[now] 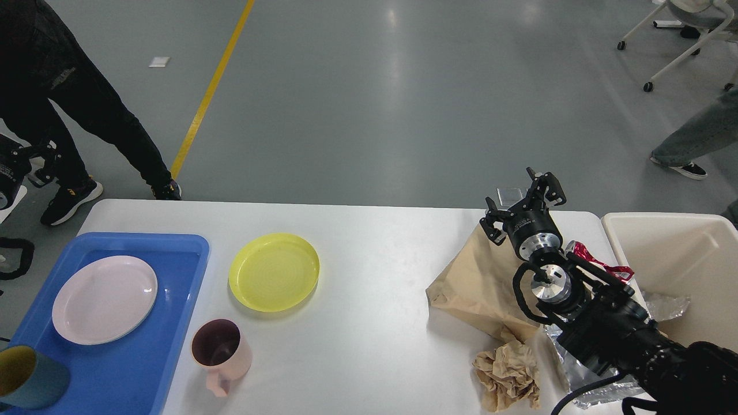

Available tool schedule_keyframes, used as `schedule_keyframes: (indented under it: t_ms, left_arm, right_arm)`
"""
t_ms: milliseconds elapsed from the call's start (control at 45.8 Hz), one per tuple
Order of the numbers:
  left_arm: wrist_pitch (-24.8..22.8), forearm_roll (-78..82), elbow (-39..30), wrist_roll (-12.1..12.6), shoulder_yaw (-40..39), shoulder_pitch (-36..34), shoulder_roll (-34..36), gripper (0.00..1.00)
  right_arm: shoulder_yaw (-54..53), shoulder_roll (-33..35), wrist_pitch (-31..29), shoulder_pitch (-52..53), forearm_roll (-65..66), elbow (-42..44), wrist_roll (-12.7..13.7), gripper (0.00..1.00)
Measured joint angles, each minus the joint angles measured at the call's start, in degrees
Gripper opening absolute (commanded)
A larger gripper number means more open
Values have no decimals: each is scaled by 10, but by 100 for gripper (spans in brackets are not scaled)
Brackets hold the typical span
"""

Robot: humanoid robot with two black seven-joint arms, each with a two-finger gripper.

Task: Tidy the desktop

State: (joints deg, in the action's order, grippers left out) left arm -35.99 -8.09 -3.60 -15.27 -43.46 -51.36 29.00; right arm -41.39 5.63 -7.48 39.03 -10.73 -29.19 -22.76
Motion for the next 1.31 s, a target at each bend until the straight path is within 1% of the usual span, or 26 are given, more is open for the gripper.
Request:
schedule_keyframes:
  t_ms: [153,240,633,743,896,1114,1311]
  left_arm:
    - [0,-1,0,-16,0,2,0,96]
    - [0,-1,0,-21,0,7,0,96]
    - [0,1,-3,-23,4,12,-8,96]
    - [-15,-1,-25,-19,23,12,-6,96]
    - [-24,2,-40,-15,140,-2,1,96]
    - [-22,6,-40,-14,313,-16,43,96]
    - [-28,8,-42,-14,537,-40,63,96]
  right_arm:
    - [0,0,0,0,0,0,0,100]
    - [0,0,-1,0,0,0,0,100]
    - [0,0,-1,0,0,0,0,100]
    - [0,0,-1,0,0,0,0,100]
    - [0,0,-1,0,0,0,0,100]
    - [0,0,-1,0,0,0,0,100]
    - [0,0,-1,0,0,0,0,100]
